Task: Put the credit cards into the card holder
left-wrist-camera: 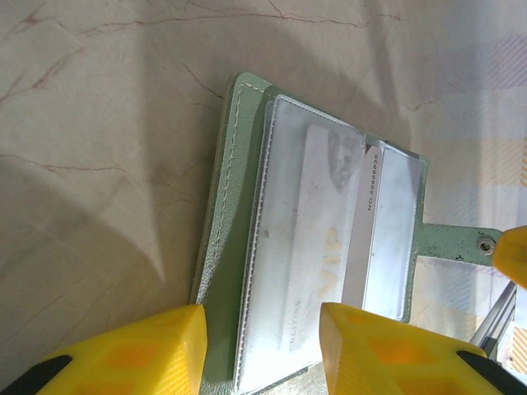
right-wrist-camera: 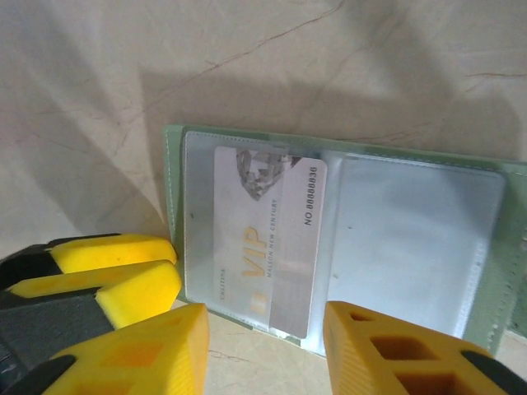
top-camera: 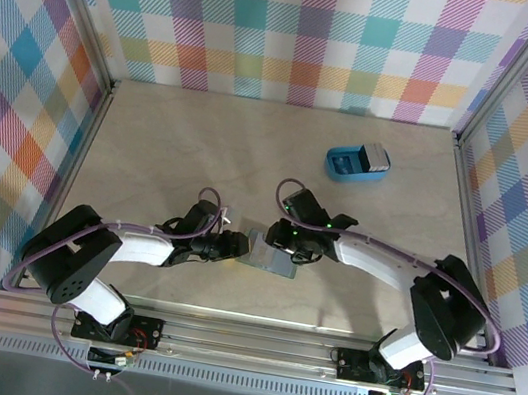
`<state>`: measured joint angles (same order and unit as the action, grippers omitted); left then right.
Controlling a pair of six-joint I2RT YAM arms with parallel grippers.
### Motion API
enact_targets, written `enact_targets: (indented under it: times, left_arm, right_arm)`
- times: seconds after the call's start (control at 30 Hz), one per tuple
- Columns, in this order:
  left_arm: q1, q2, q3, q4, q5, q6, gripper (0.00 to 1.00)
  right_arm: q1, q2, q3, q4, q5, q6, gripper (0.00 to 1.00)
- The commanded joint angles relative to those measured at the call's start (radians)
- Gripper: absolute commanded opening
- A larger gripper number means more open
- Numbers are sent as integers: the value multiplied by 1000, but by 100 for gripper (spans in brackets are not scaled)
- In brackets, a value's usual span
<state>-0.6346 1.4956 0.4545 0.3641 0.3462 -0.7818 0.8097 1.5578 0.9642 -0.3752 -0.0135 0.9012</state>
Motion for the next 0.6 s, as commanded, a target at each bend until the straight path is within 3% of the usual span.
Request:
enact_targets:
  times: [0.0, 0.23, 0.57]
  left_arm:
    - [-23, 18, -29, 12, -4, -11, 41]
    - [-25, 9, -40, 12, -7, -11, 40]
    - [-25, 12, -47, 22, -4, -10, 40]
  right_arm:
    - [9, 56, 55, -87, 5, -21, 38]
    - [9, 165, 123, -106, -34, -28, 31]
    - [9, 235, 153, -97, -47, -44, 35]
